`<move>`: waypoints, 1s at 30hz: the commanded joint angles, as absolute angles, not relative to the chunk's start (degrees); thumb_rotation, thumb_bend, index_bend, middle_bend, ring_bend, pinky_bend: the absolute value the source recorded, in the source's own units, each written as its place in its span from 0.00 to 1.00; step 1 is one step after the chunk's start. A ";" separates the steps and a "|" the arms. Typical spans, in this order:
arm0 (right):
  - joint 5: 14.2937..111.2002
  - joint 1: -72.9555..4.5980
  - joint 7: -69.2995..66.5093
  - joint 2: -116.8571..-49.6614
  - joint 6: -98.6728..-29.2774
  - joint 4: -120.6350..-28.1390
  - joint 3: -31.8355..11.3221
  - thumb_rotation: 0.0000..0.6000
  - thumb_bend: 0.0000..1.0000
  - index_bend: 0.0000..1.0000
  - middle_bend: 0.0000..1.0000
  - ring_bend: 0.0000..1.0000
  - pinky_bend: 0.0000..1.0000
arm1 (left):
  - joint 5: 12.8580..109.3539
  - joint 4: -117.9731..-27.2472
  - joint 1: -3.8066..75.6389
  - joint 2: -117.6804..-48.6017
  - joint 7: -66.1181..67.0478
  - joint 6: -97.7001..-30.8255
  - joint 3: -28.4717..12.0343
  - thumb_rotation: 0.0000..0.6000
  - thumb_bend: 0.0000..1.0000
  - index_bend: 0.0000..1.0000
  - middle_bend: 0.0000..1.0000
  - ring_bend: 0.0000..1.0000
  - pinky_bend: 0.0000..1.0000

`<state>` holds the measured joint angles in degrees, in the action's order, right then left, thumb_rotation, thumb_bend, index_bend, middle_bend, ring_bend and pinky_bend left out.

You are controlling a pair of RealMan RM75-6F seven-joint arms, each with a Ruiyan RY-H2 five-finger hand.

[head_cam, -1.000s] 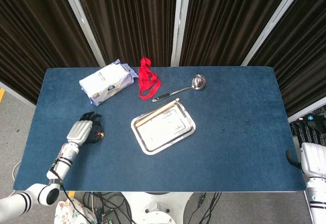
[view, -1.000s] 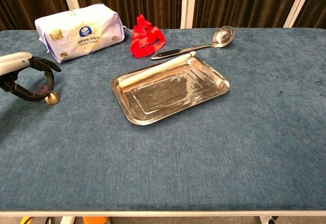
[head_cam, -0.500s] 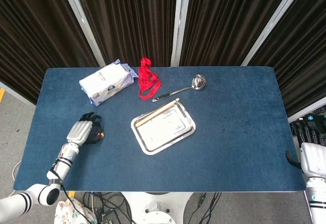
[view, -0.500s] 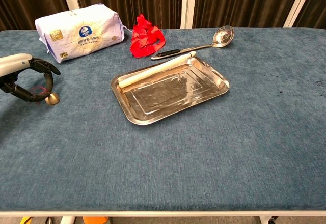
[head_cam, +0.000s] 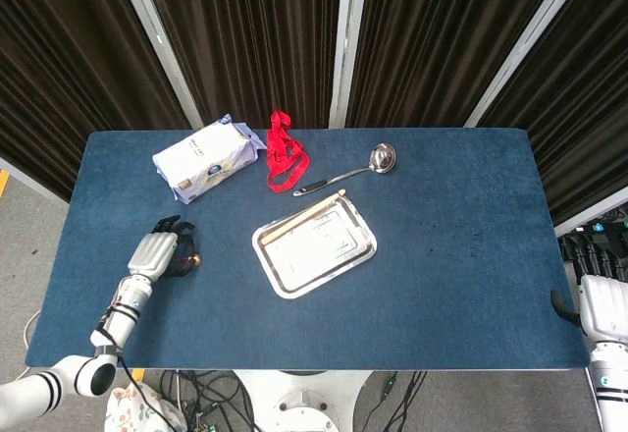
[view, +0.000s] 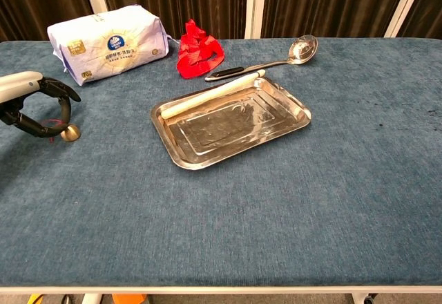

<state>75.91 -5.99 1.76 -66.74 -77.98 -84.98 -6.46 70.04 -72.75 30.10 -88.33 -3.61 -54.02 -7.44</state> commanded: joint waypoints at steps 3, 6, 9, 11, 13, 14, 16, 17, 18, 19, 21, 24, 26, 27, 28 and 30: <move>75.93 -6.00 1.73 -66.66 -78.05 -85.07 -6.53 1.00 0.28 0.00 0.00 0.00 0.00 | 70.86 -74.55 29.97 -87.30 -3.62 -55.46 -7.87 1.00 0.42 0.61 0.20 0.00 0.07; 76.08 -6.04 1.77 -66.63 -78.06 -85.22 -6.50 1.00 0.28 0.00 0.00 0.00 0.00 | 71.00 -78.19 29.70 -85.46 -5.74 -56.58 -9.10 1.00 0.42 0.61 0.20 0.00 0.07; 76.15 -6.08 1.79 -66.64 -78.02 -85.25 -6.47 1.00 0.28 0.00 0.00 0.00 0.00 | 71.52 -80.70 29.59 -83.19 -6.68 -57.60 -10.05 1.00 0.42 0.61 0.21 0.01 0.07; 76.23 -6.09 1.79 -66.65 -78.12 -85.29 -6.49 1.00 0.28 0.00 0.00 0.00 0.00 | 72.86 -79.48 29.71 -82.40 0.28 -60.96 -9.95 1.00 0.43 0.61 0.21 0.01 0.07; 76.25 -6.07 1.79 -66.64 -78.21 -85.27 -6.52 1.00 0.28 0.00 0.00 0.00 0.00 | 72.86 -78.15 29.72 -82.60 7.75 -63.64 -9.87 1.00 0.43 0.61 0.21 0.01 0.09; 76.25 -6.06 1.77 -66.63 -78.23 -85.25 -6.53 1.00 0.28 0.00 0.00 0.00 0.00 | 72.07 -78.65 29.67 -82.66 9.18 -63.91 -10.11 1.00 0.43 0.61 0.21 0.01 0.09; 76.23 -6.06 1.69 -66.62 -78.20 -85.19 -6.54 1.00 0.28 0.00 0.00 0.00 0.00 | 67.51 -85.74 29.43 -80.46 0.01 -57.78 -11.38 1.00 0.43 0.61 0.21 0.01 0.10; 76.21 -6.07 1.70 -66.63 -78.17 -85.18 -6.53 1.00 0.28 0.00 0.00 0.00 0.00 | 66.31 -88.95 29.70 -78.17 -5.30 -53.59 -11.80 1.00 0.44 0.61 0.21 0.01 0.10; 76.19 -6.09 1.74 -66.66 -78.13 -85.20 -6.54 1.00 0.28 0.00 0.00 0.00 0.00 | 67.47 -89.22 30.26 -76.43 -4.65 -52.42 -11.33 1.00 0.45 0.60 0.21 0.01 0.10; 76.17 -6.13 1.76 -66.70 -78.10 -85.23 -6.55 1.00 0.29 0.00 0.00 0.00 0.00 | 71.34 -86.12 30.82 -76.58 4.11 -55.91 -9.58 1.00 0.46 0.60 0.21 0.01 0.10; 76.36 -6.16 1.86 -66.70 -78.17 -85.37 -6.51 1.00 0.29 0.00 0.00 0.00 0.00 | 71.42 -83.91 30.17 -80.04 11.10 -60.59 -9.20 1.00 0.46 0.61 0.22 0.02 0.10; 76.41 -6.13 1.97 -66.59 -78.34 -85.42 -6.54 1.00 0.29 0.00 0.00 0.00 0.00 | 65.08 -88.37 30.23 -78.03 -0.47 -53.28 -11.46 1.00 0.47 0.61 0.23 0.04 0.09; 76.20 -6.11 1.88 -66.49 -78.34 -85.44 -6.67 1.00 0.29 0.00 0.00 0.00 0.00 | 70.31 -82.75 30.88 -79.39 11.96 -58.92 -8.72 1.00 0.48 0.61 0.23 0.04 0.08; 76.12 -6.12 1.85 -66.50 -78.28 -85.36 -6.69 1.00 0.29 0.00 0.00 0.00 0.00 | 69.92 -83.19 30.53 -80.36 12.40 -59.69 -8.61 1.00 0.47 0.61 0.23 0.04 0.08; 76.04 -6.14 1.83 -66.55 -78.13 -85.25 -6.66 1.00 0.29 0.00 0.00 0.00 0.00 | 66.59 -87.29 30.01 -80.09 5.19 -56.65 -9.85 1.00 0.47 0.61 0.23 0.04 0.09; 75.99 -6.19 1.77 -66.68 -77.87 -85.14 -6.56 1.00 0.29 0.00 0.00 0.00 0.00 | 65.01 -89.29 30.36 -77.61 -0.71 -52.72 -11.02 1.00 0.48 0.61 0.23 0.04 0.08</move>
